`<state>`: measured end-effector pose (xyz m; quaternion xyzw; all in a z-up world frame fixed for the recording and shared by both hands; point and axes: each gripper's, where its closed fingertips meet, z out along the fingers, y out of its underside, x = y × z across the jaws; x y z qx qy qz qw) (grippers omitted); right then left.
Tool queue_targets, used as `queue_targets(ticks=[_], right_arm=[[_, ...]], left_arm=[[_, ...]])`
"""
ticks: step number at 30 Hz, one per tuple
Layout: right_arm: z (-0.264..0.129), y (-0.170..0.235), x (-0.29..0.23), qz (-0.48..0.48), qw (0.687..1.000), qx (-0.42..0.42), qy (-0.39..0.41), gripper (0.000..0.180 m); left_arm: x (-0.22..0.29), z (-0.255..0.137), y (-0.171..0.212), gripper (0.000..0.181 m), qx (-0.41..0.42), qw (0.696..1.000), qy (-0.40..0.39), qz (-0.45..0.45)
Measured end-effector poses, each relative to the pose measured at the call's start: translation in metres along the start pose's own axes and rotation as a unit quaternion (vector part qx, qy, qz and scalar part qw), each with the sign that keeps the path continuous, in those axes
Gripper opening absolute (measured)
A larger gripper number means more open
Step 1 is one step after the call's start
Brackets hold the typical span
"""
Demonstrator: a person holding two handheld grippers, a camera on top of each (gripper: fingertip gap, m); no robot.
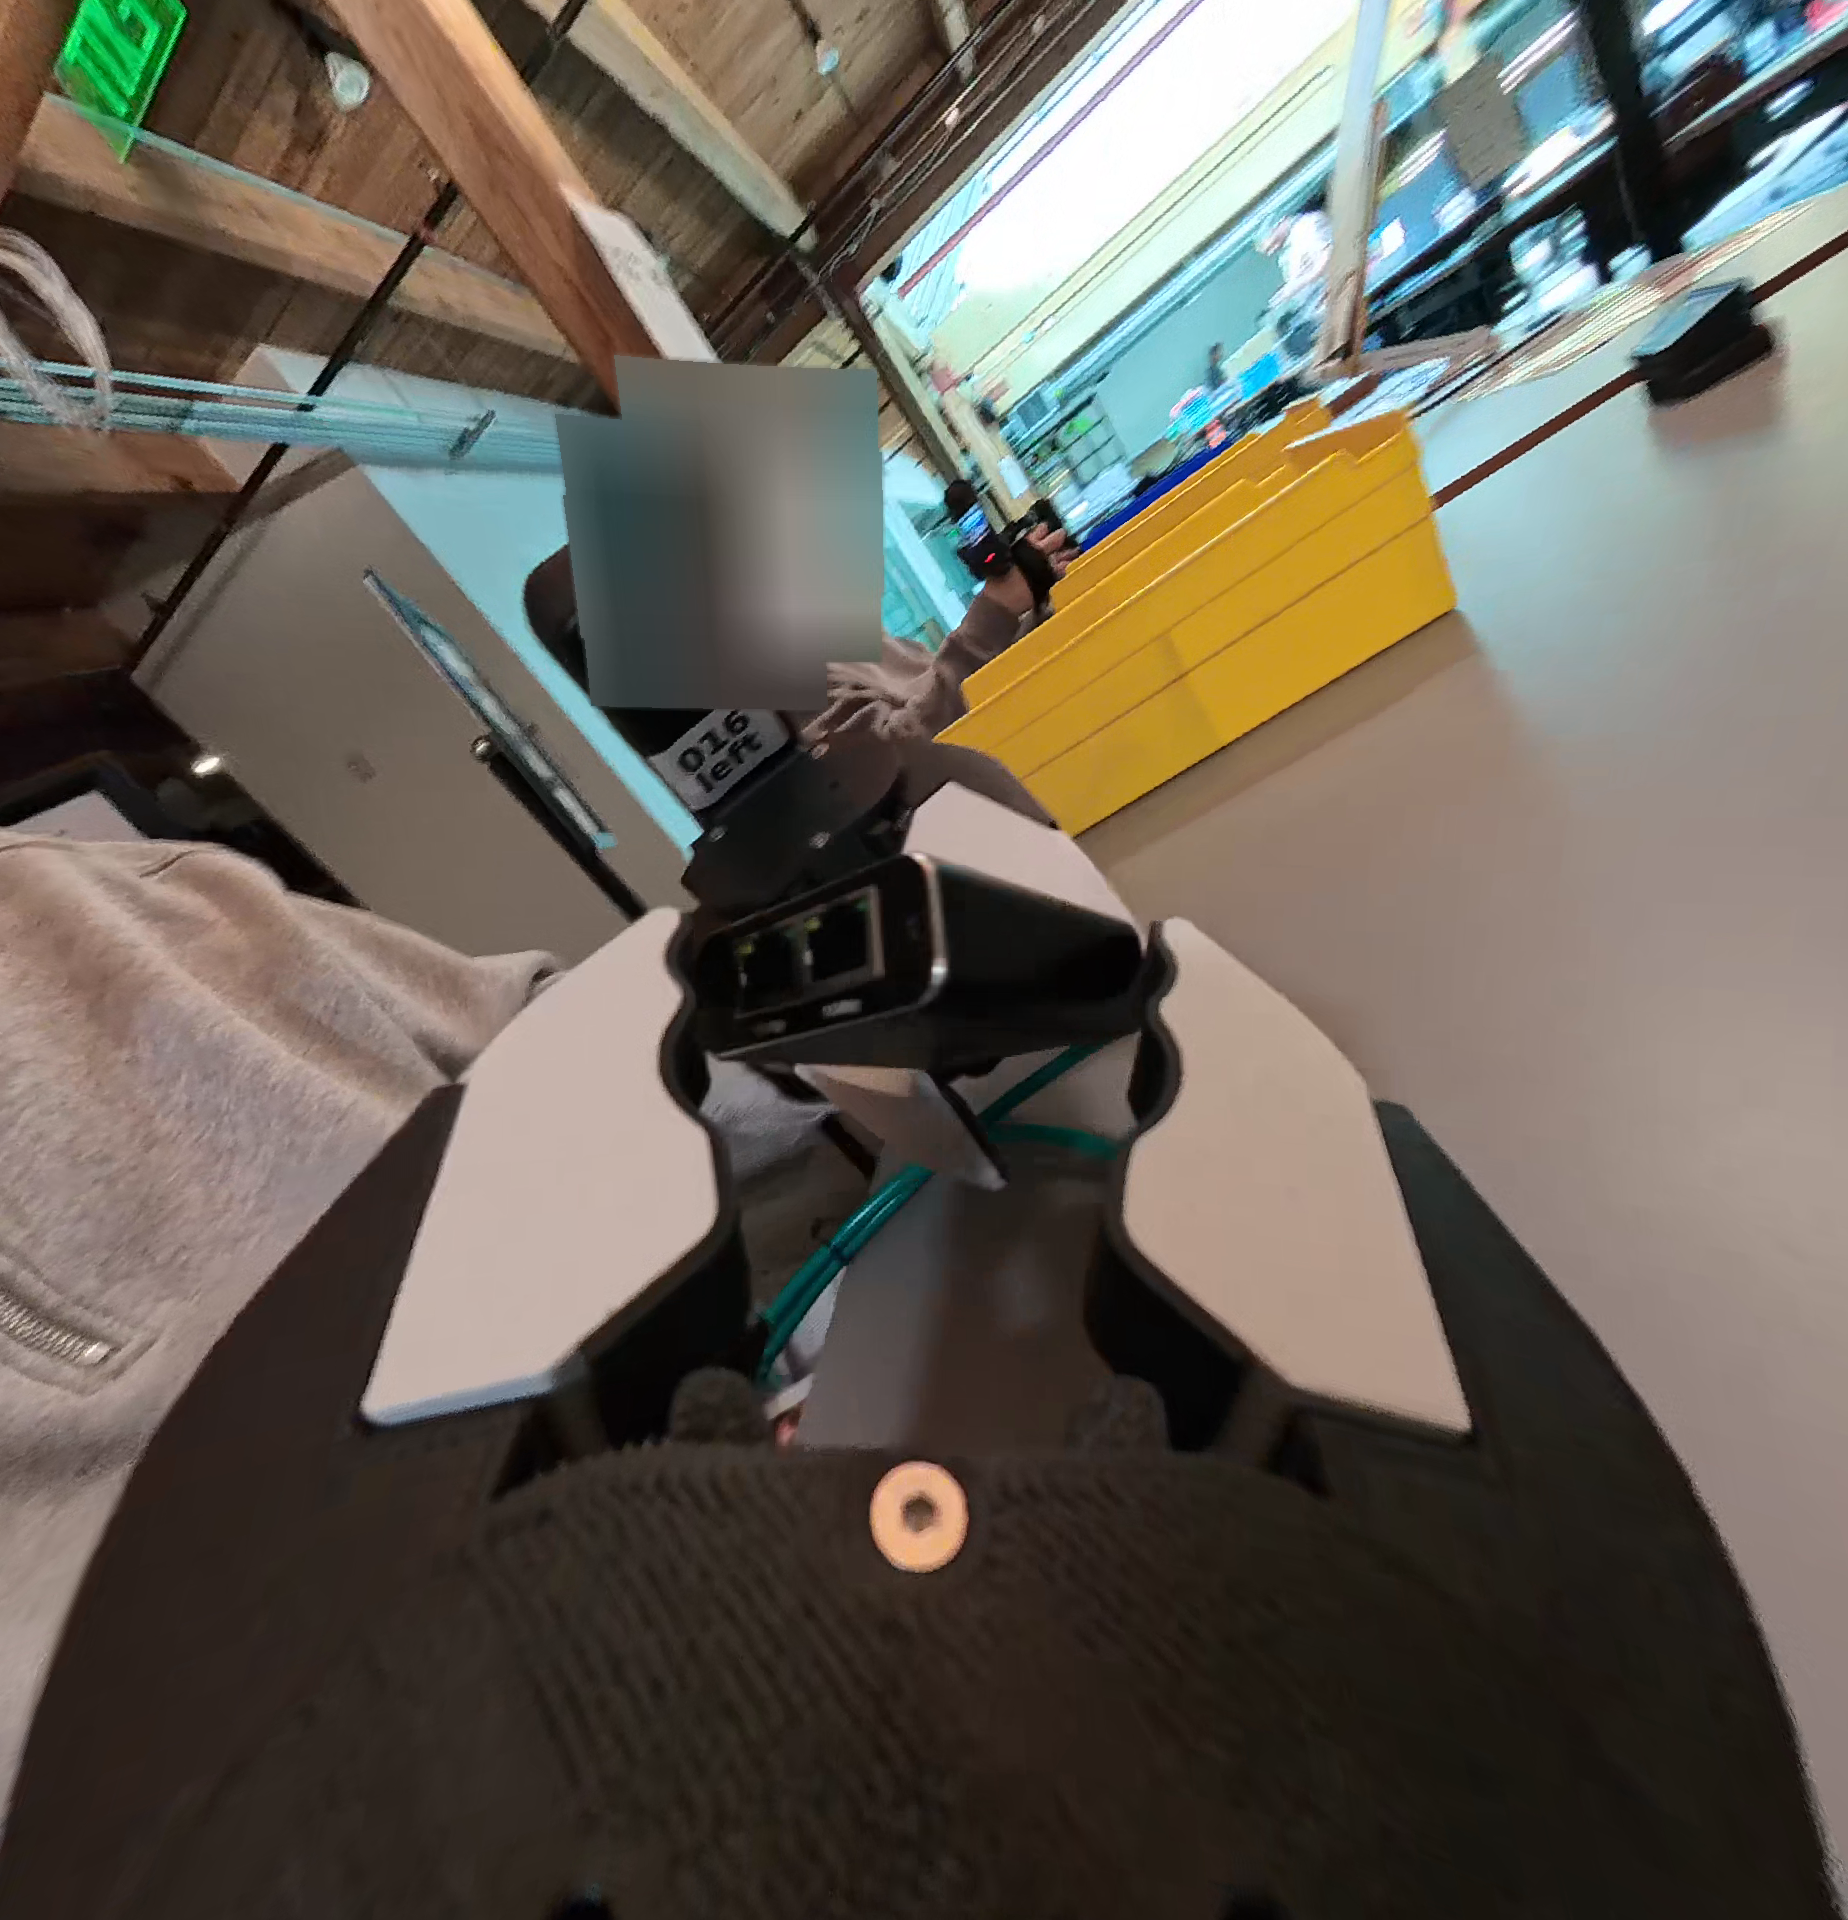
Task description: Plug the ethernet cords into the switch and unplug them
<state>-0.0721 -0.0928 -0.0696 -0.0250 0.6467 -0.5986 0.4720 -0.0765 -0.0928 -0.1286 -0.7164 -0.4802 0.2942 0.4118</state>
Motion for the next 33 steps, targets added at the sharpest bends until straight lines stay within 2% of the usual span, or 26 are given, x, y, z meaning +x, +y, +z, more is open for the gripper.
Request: queue_targets(ticks=[1, 4, 6, 11, 15, 18, 20, 22, 25, 26, 29, 33], right_arm=[[-0.002, -0.003, 0.003, -0.003, 1.000, 0.010, 0.011, 0.076], [-0.008, -0.010, 0.009, -0.025, 0.999, 0.020, 0.037, 0.079], [-0.009, -0.007, 0.012, -0.048, 0.997, 0.003, 0.057, 0.074], [-0.008, -0.003, 0.016, -0.076, 0.992, -0.011, 0.097, 0.081], [-0.006, -0.006, 0.022, -0.034, 0.990, 0.018, 0.136, 0.081], [0.001, -0.001, 0.026, 0.010, 0.987, 0.038, 0.158, 0.080], [0.005, 0.002, 0.026, 0.035, 0.985, 0.047, 0.160, 0.074], [0.004, 0.005, 0.031, 0.060, 0.982, 0.053, 0.170, 0.060], [-0.005, 0.008, 0.039, 0.089, 0.978, 0.048, 0.182, 0.038], [-0.009, 0.009, 0.042, 0.093, 0.977, 0.045, 0.185, 0.037], [-0.018, 0.003, 0.045, 0.091, 0.979, 0.046, 0.176, 0.034], [-0.019, -0.007, 0.036, 0.036, 0.987, 0.036, 0.151, 0.030]], left_arm=[[-0.007, -0.002, 0.005, 0.034, -0.012, 1.000, -0.021, 0.000], [-0.018, -0.008, 0.005, 0.016, -0.006, 0.999, -0.050, 0.006], [-0.023, -0.010, 0.005, 0.016, -0.013, 0.997, -0.072, 0.021], [-0.033, -0.010, 0.014, 0.016, -0.026, 0.995, -0.095, 0.003], [-0.047, -0.017, 0.017, 0.016, -0.032, 0.991, -0.127, -0.005], [-0.051, -0.019, 0.019, 0.016, -0.050, 0.986, -0.157, 0.029], [-0.048, -0.017, 0.019, 0.017, -0.063, 0.982, -0.166, 0.061], [-0.042, -0.013, 0.020, 0.017, -0.069, 0.981, -0.165, 0.078], [-0.038, -0.009, 0.021, 0.016, -0.063, 0.985, -0.142, 0.068], [-0.034, -0.009, 0.017, 0.018, -0.044, 0.991, -0.119, 0.044], [-0.028, -0.016, -0.002, 0.041, 0.034, 0.997, -0.032, -0.069], [-0.030, -0.031, -0.020, 0.066, 0.124, 0.968, 0.079, -0.205]])
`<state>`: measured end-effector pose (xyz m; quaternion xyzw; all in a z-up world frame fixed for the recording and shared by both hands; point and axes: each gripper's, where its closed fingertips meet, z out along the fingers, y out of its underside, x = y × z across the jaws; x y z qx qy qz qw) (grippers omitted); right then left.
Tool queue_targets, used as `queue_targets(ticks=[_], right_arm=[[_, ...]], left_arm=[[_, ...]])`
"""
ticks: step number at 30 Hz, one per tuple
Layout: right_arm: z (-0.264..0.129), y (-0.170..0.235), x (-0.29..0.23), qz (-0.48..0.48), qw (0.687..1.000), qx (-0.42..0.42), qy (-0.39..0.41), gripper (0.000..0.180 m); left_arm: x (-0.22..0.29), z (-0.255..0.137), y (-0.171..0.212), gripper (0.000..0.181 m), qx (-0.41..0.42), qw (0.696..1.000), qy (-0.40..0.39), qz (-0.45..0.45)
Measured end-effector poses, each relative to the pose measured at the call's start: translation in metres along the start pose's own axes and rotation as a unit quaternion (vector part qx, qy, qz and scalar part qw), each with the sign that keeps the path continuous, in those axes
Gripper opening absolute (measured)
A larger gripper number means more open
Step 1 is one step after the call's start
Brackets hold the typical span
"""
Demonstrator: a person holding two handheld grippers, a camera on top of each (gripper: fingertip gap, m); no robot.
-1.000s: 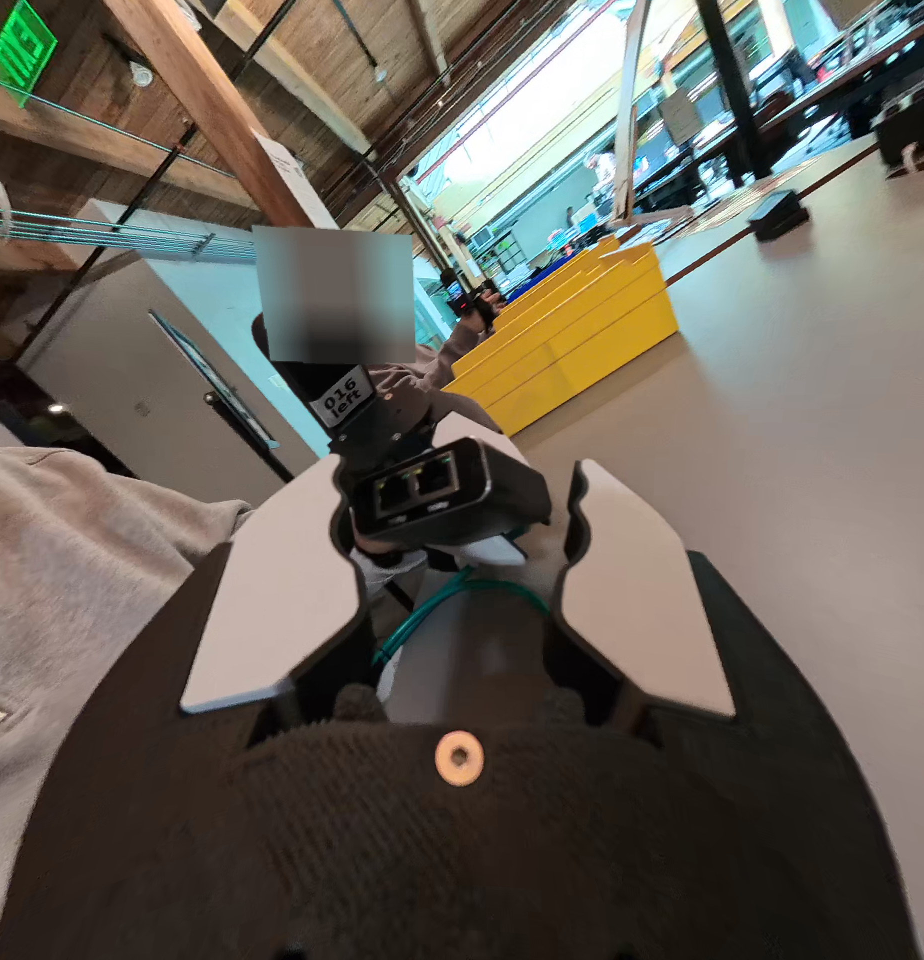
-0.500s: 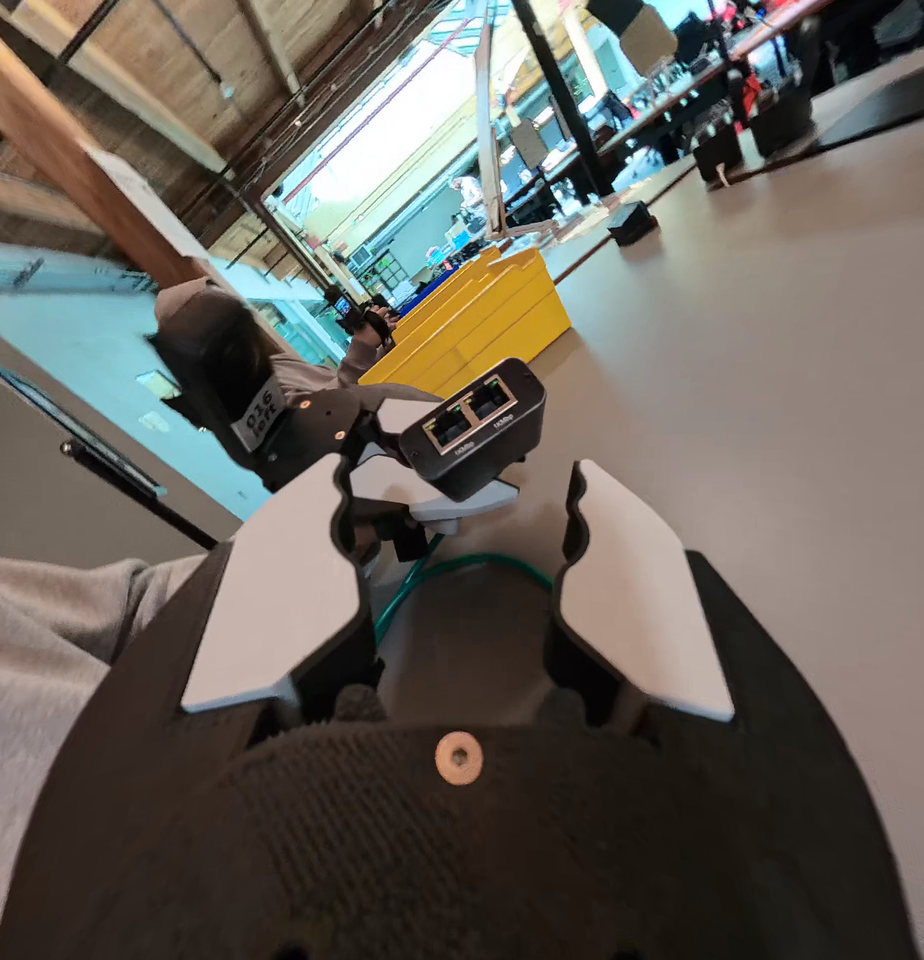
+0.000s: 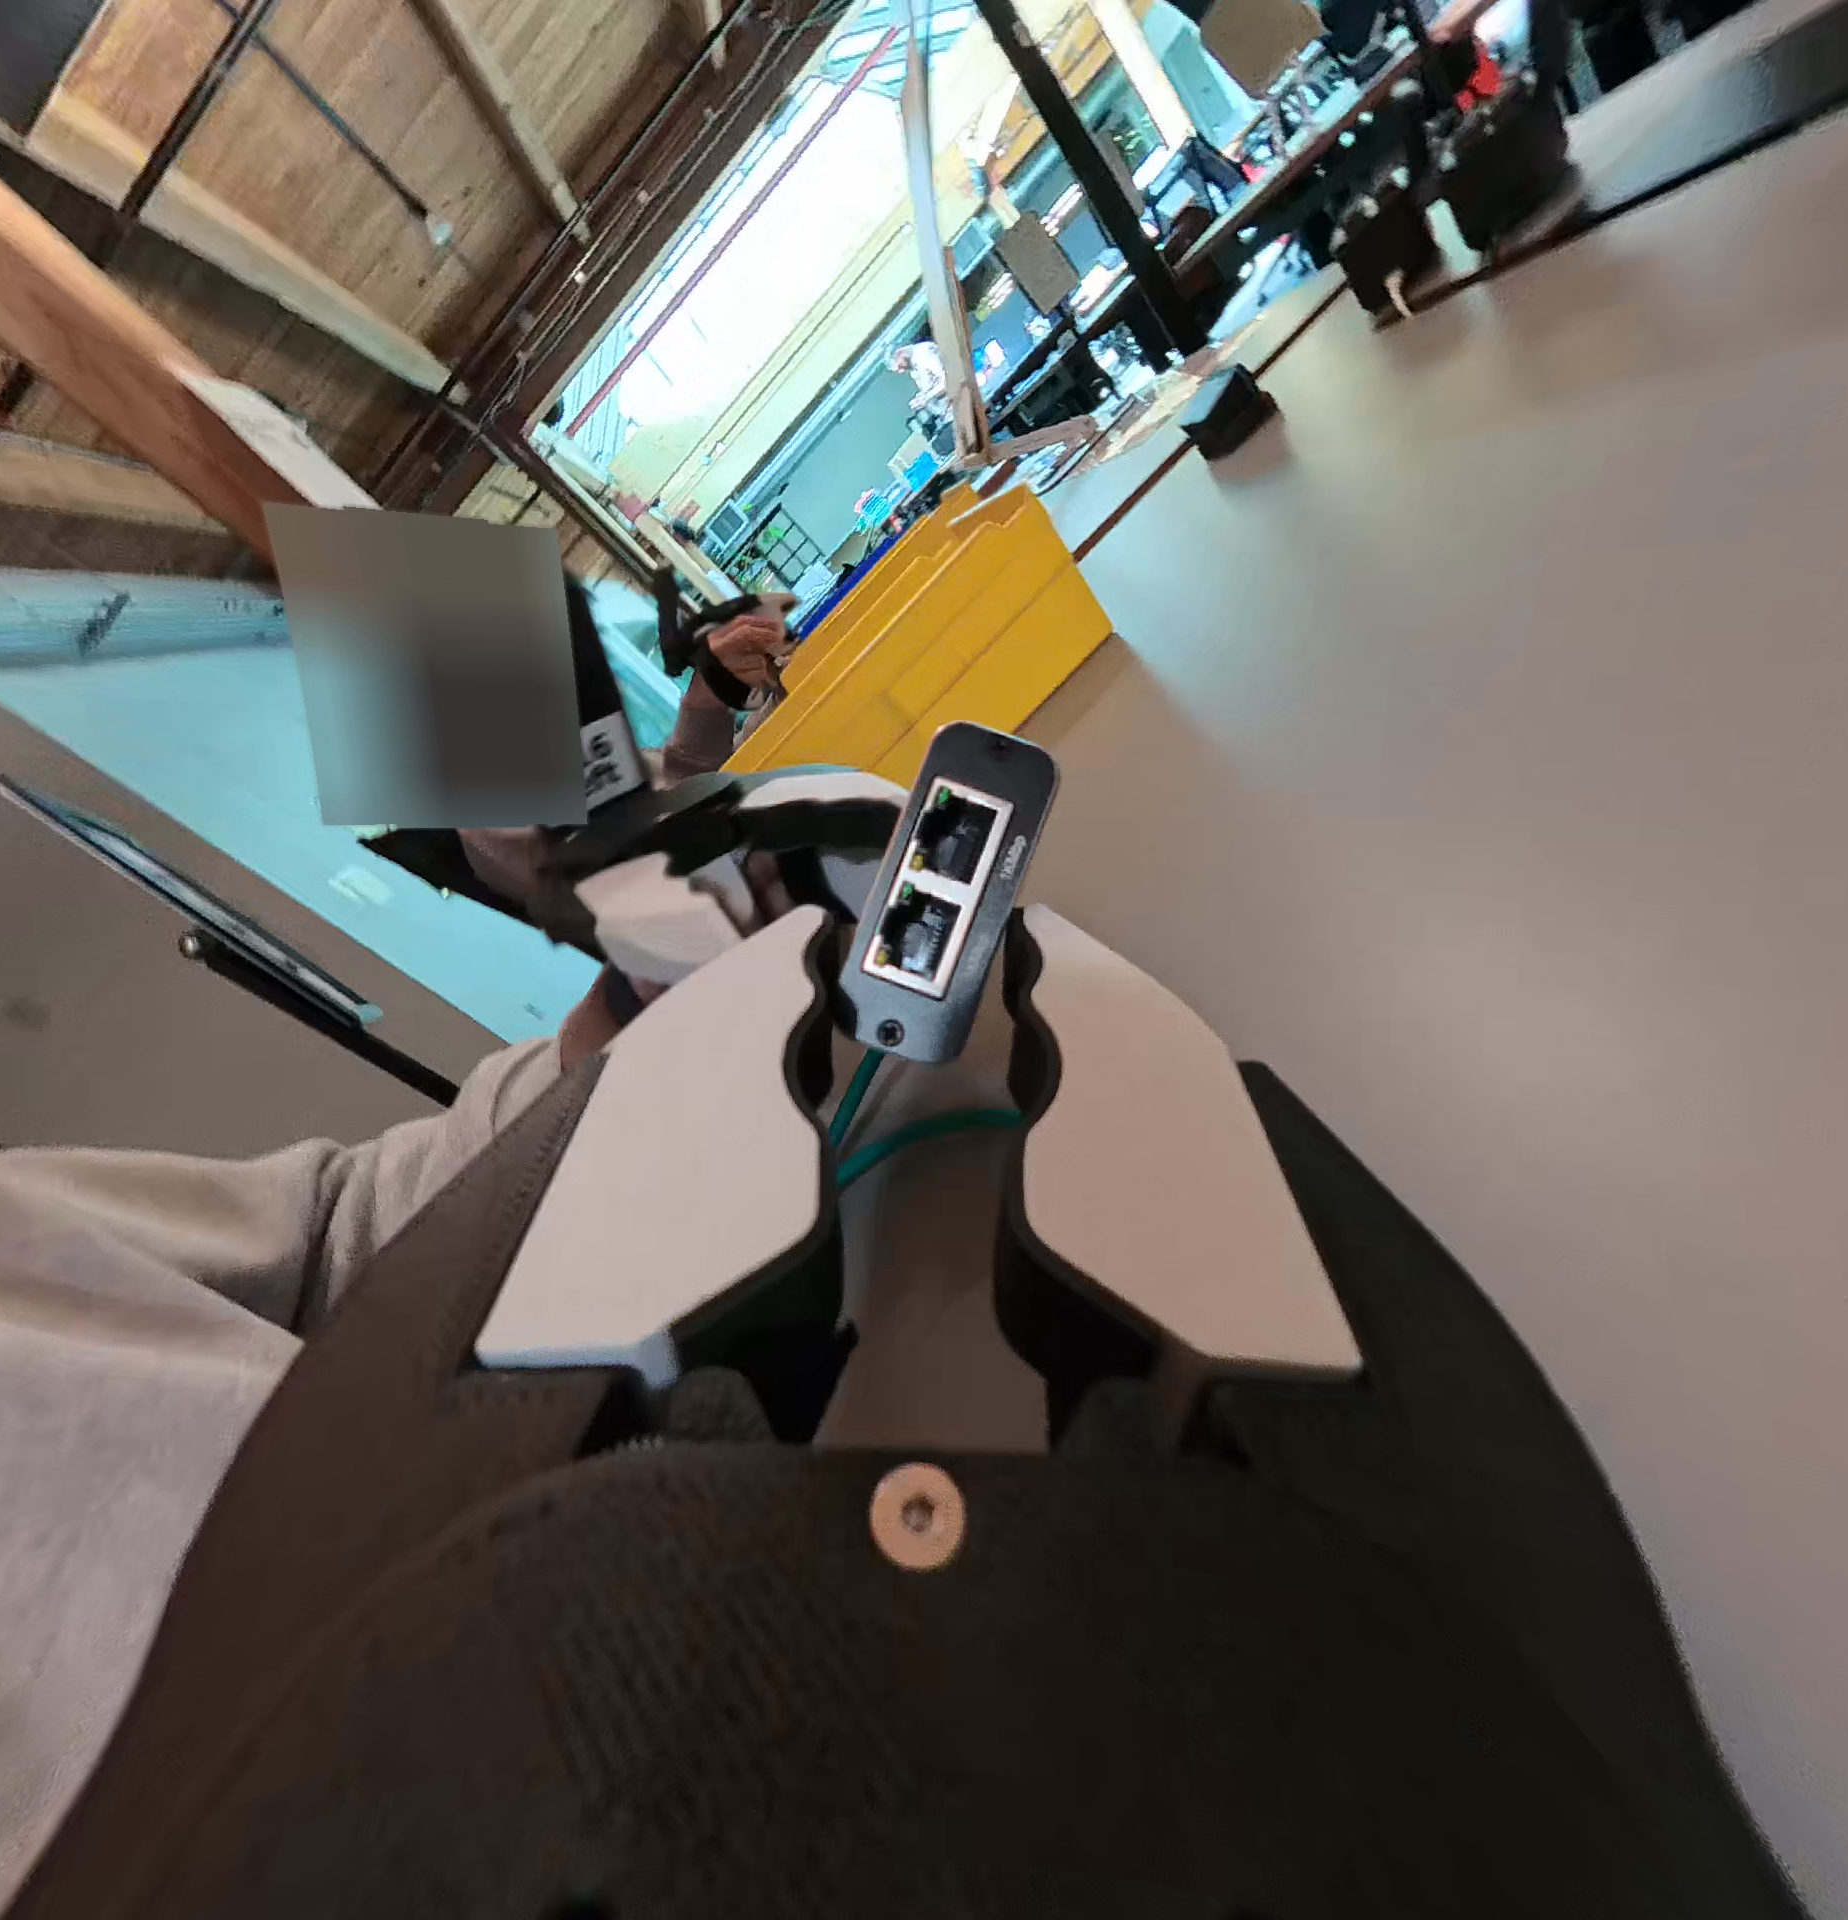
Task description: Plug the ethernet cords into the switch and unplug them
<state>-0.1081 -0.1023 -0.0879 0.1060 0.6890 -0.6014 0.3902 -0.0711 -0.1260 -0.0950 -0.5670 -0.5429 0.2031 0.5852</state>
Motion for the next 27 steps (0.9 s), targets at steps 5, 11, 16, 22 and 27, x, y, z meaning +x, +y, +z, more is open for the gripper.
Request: queue_targets(ticks=[5, 11, 16, 22, 27], right_arm=[[0.008, 0.006, -0.029, -0.106, 0.993, -0.031, -0.051, 0.030], [0.013, 0.018, -0.043, -0.151, 0.984, -0.059, -0.072, 0.029], [0.013, 0.016, -0.038, -0.160, 0.984, -0.051, -0.051, 0.029], [0.002, -0.001, -0.008, -0.182, 0.982, -0.008, 0.044, 0.051], [-0.012, -0.030, -0.012, -0.251, 0.962, 0.032, 0.105, 0.053]], left_arm=[[0.010, 0.008, 0.020, 0.069, -0.033, 0.992, 0.092, -0.083], [0.039, 0.007, 0.019, 0.036, -0.025, 0.974, 0.198, -0.106], [0.038, 0.003, 0.015, 0.028, -0.012, 0.970, 0.211, -0.120], [0.013, -0.003, 0.004, 0.027, 0.035, 0.974, 0.167, -0.148], [-0.008, -0.008, 0.004, 0.027, 0.045, 0.984, 0.116, -0.129]])
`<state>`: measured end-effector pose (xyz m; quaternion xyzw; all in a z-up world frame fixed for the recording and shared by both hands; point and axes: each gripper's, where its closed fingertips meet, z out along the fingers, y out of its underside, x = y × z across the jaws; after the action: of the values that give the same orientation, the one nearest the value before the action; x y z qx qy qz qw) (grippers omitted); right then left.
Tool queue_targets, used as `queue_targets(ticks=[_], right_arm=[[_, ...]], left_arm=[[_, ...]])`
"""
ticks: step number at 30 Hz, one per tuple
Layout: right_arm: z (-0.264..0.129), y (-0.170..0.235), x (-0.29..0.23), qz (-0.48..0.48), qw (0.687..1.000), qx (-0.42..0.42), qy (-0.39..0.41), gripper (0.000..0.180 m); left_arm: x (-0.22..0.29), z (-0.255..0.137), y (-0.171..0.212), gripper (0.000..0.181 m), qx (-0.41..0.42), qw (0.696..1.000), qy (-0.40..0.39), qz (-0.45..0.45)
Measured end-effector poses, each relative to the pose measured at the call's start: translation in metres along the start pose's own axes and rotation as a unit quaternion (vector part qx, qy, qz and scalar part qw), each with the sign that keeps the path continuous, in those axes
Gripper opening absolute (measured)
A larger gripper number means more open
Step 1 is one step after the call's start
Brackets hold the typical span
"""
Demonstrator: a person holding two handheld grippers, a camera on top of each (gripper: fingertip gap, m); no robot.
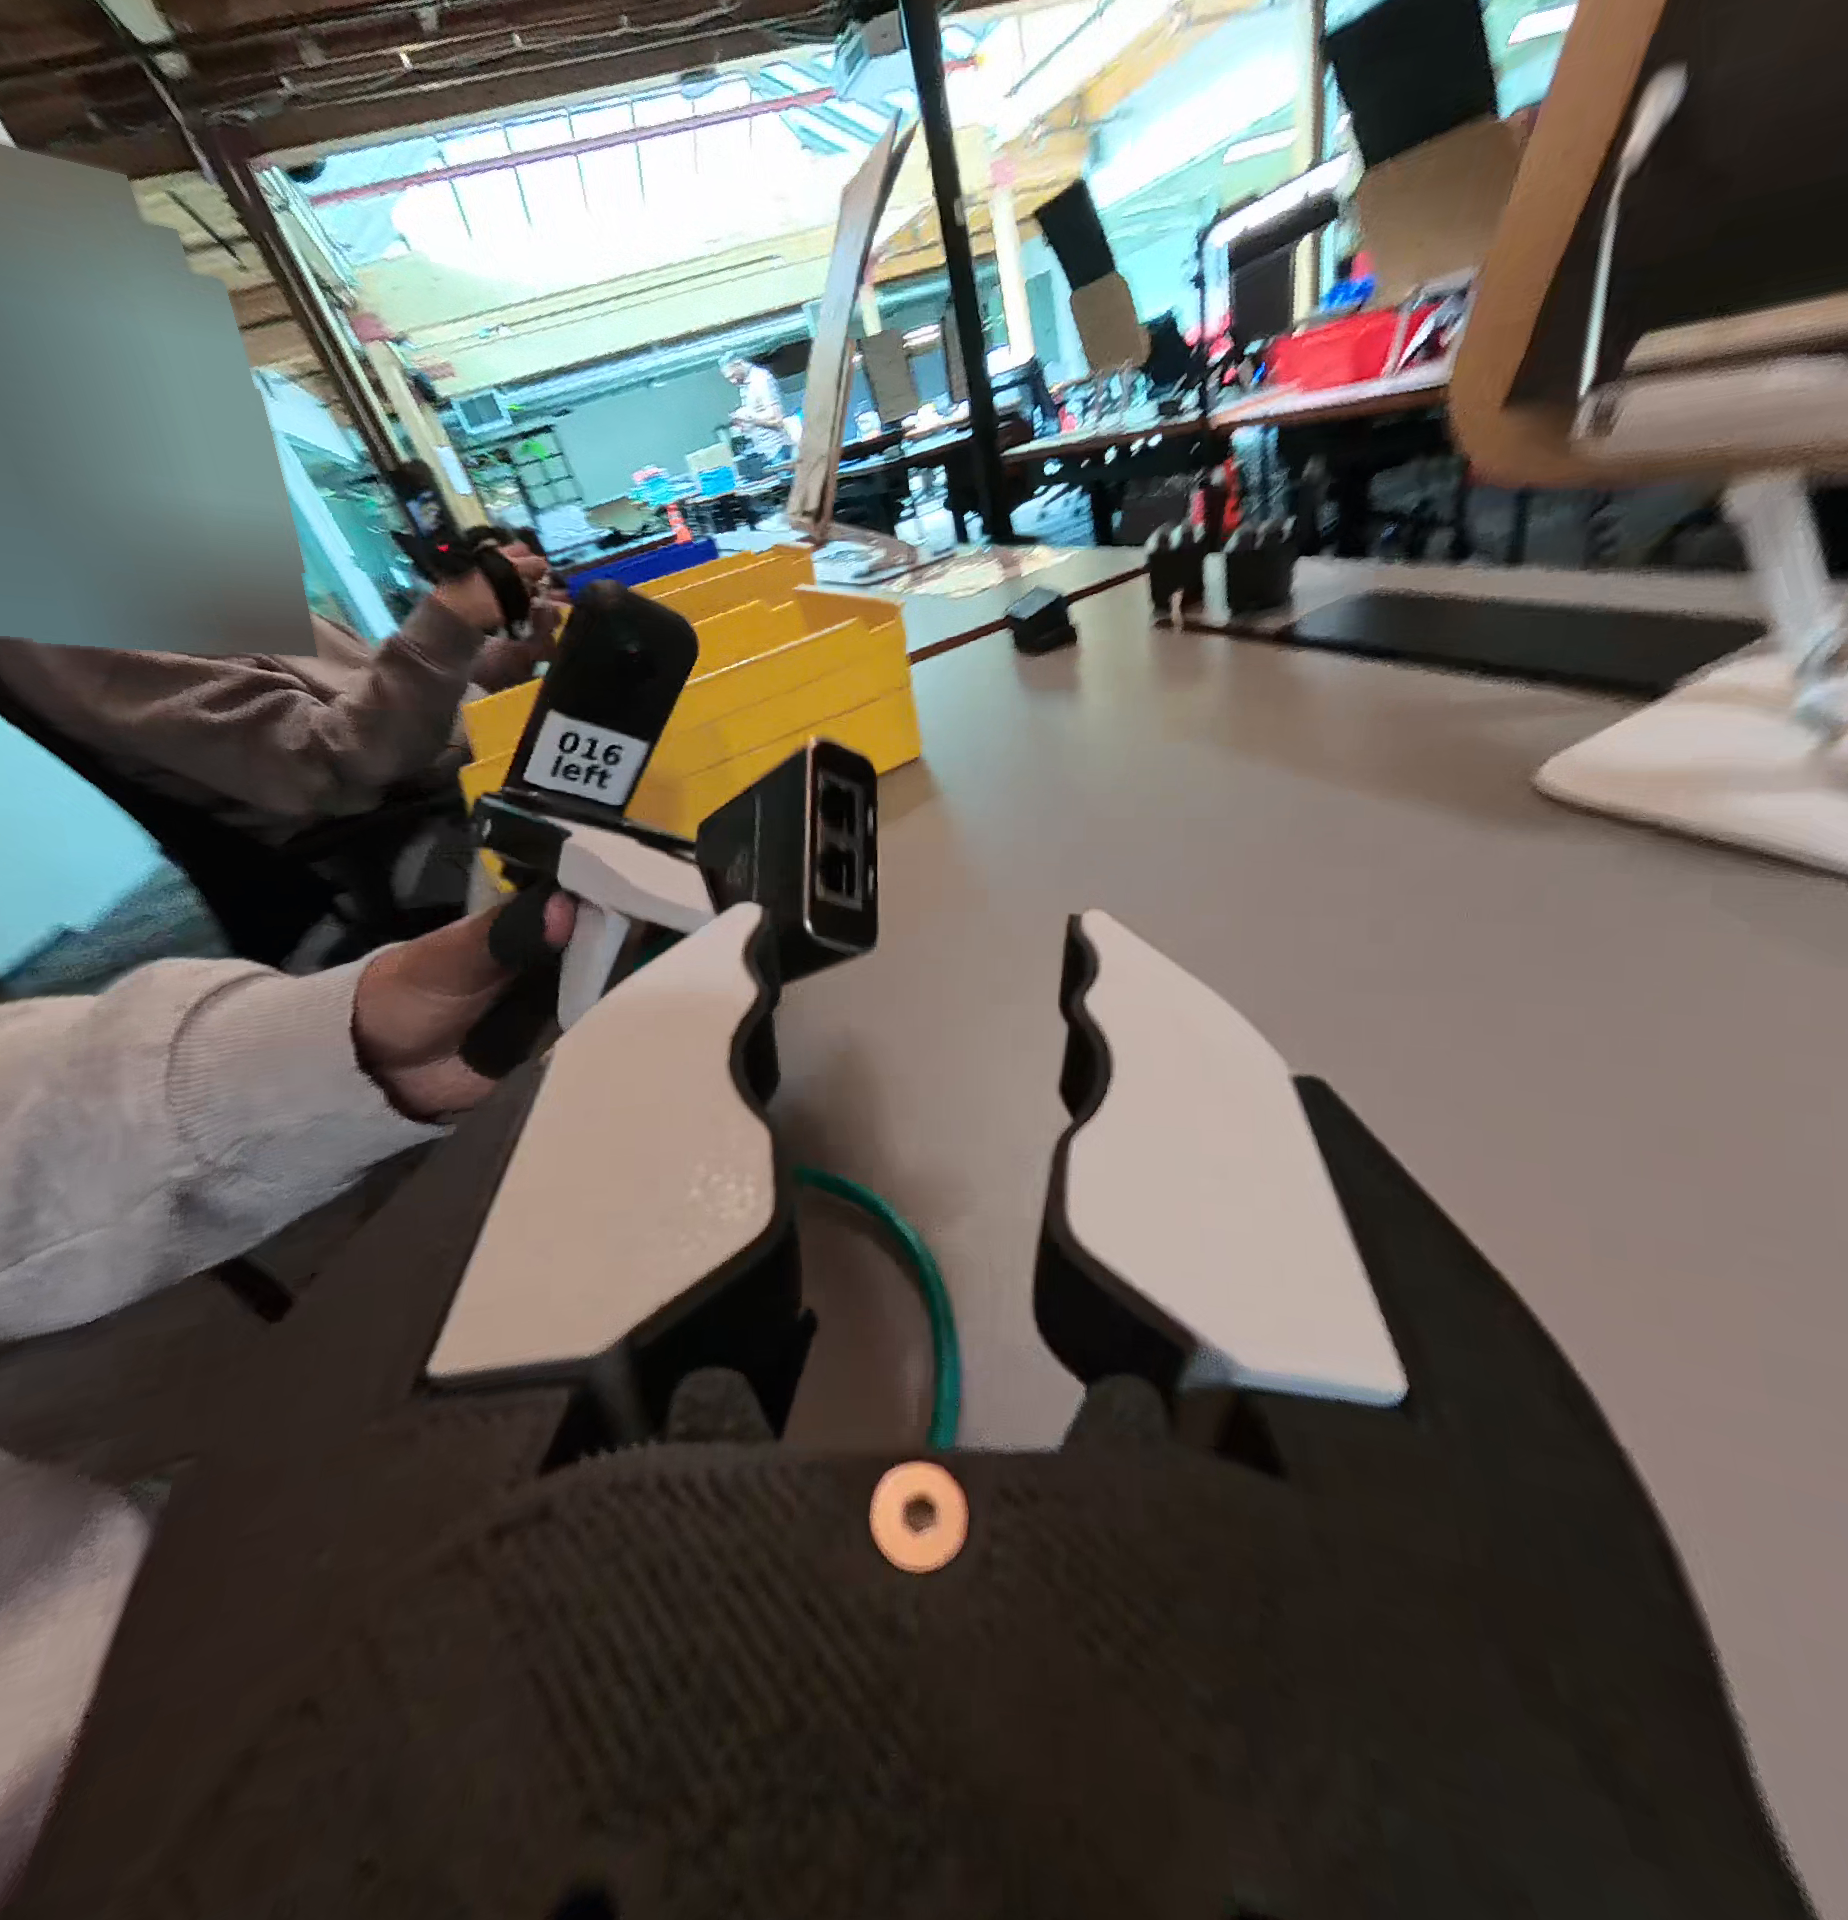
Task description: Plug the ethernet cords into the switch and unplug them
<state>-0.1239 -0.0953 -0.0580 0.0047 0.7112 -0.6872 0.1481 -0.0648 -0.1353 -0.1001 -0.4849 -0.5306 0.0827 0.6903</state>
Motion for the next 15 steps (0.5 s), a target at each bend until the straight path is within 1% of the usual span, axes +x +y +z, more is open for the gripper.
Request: queue_targets(ticks=[3, 5, 7, 11, 13, 15], right_arm=[[0.009, -0.022, -0.014, -0.086, 0.996, -0.020, 0.001, 0.042], [0.024, -0.038, -0.028, -0.139, 0.989, -0.040, -0.008, 0.037], [0.048, -0.057, -0.046, -0.190, 0.980, -0.047, -0.020, 0.035], [0.118, -0.093, -0.099, -0.254, 0.962, -0.046, -0.086, 0.031], [0.160, -0.098, -0.128, -0.266, 0.953, -0.068, -0.130, 0.031], [0.204, -0.094, -0.153, -0.273, 0.942, -0.106, -0.164, 0.032]], left_arm=[[-0.009, -0.001, 0.003, 0.027, -0.008, 0.999, -0.021, 0.025], [-0.010, 0.000, 0.001, 0.027, -0.007, 1.000, -0.008, 0.011], [-0.013, -0.001, -0.002, 0.027, 0.001, 1.000, 0.002, -0.008], [-0.023, -0.008, -0.011, 0.026, 0.036, 0.998, 0.005, -0.055], [-0.024, -0.012, -0.016, 0.026, 0.052, 0.997, 0.007, -0.053], [-0.027, -0.013, -0.019, 0.026, 0.057, 0.997, 0.005, -0.054]])
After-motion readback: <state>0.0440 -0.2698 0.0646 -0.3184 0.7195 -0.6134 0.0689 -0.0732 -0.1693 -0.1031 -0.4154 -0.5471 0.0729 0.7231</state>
